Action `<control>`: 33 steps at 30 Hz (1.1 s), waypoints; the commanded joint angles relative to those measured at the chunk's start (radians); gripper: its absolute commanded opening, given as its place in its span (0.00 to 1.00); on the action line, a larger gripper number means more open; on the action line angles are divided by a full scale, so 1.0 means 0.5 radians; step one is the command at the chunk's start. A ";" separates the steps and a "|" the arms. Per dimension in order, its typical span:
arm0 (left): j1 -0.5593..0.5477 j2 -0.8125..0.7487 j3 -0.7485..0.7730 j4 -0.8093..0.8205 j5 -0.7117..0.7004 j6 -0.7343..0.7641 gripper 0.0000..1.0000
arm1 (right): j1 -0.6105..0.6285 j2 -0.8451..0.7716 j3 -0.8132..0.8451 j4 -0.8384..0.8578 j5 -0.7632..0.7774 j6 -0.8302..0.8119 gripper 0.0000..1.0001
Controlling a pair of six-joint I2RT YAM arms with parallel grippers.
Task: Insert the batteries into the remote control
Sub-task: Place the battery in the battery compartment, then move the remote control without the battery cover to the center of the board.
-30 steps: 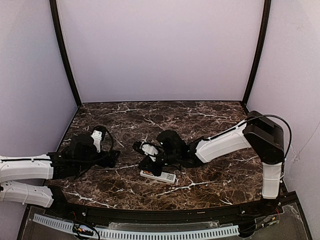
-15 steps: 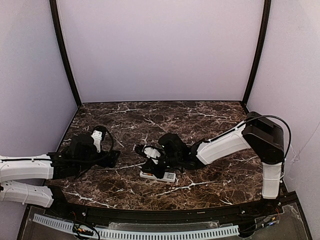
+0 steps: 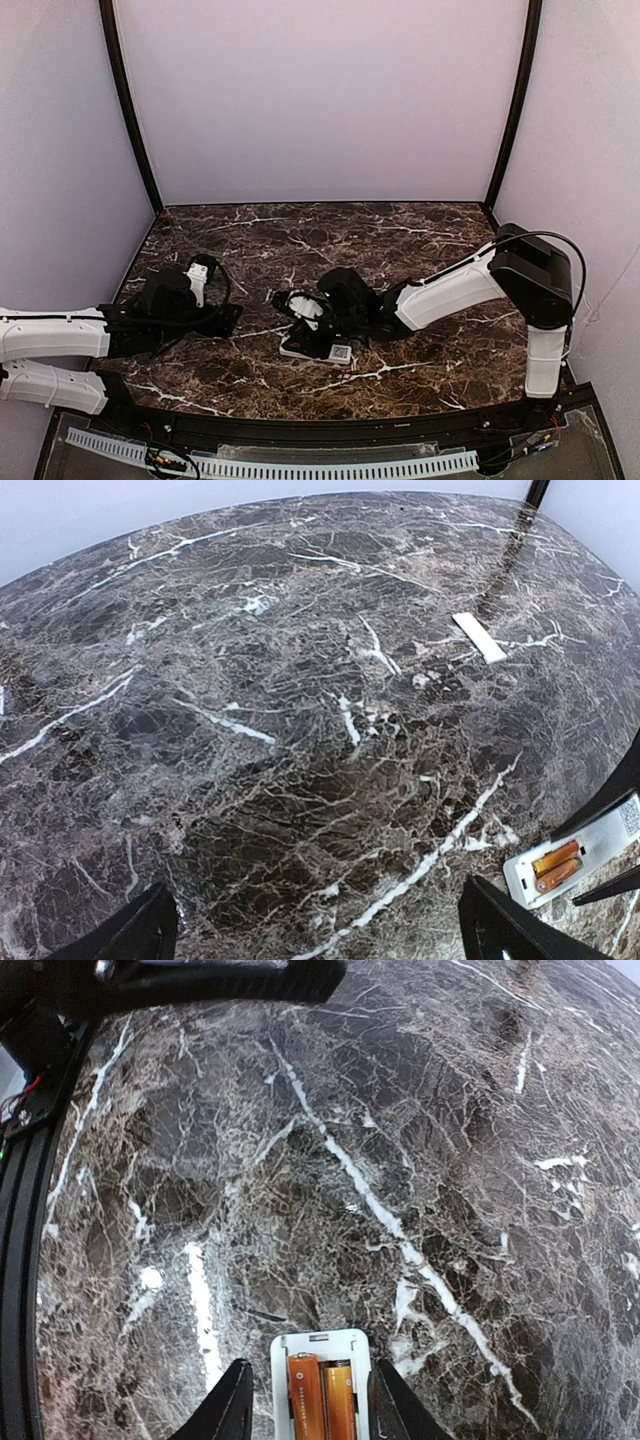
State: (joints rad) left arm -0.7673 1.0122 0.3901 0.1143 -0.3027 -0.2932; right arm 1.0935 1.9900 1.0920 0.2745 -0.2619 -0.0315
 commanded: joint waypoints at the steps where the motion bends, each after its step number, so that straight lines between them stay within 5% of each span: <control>1: 0.010 0.071 0.056 -0.028 0.264 0.047 0.99 | 0.014 -0.220 -0.022 -0.030 0.064 -0.005 0.44; 6: 0.013 0.251 0.188 -0.082 0.565 0.064 0.91 | -0.037 -0.529 -0.205 0.020 0.163 0.018 0.56; 10: 0.010 0.293 0.255 -0.095 0.600 0.049 0.98 | -0.111 -0.760 -0.396 0.106 0.257 0.126 0.97; 11: 0.010 0.292 0.274 -0.094 0.600 0.046 0.98 | -0.141 -0.783 -0.393 0.051 0.239 0.142 0.98; 18: 0.010 0.346 0.417 -0.255 0.572 0.014 0.99 | -0.184 -0.662 -0.258 -0.669 -0.063 -0.254 0.99; 25: 0.010 0.331 0.417 -0.261 0.333 -0.236 0.99 | -0.173 -0.654 -0.395 -0.705 0.030 -0.354 0.99; 33: 0.010 0.470 0.583 -0.440 0.439 -0.197 0.99 | -0.152 -0.459 -0.407 -0.637 0.088 -0.408 0.90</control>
State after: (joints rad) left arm -0.7662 1.2175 0.6262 -0.0273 -0.0940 -0.3862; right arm 1.0046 1.7157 0.8986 -0.0597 -0.2409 -0.2100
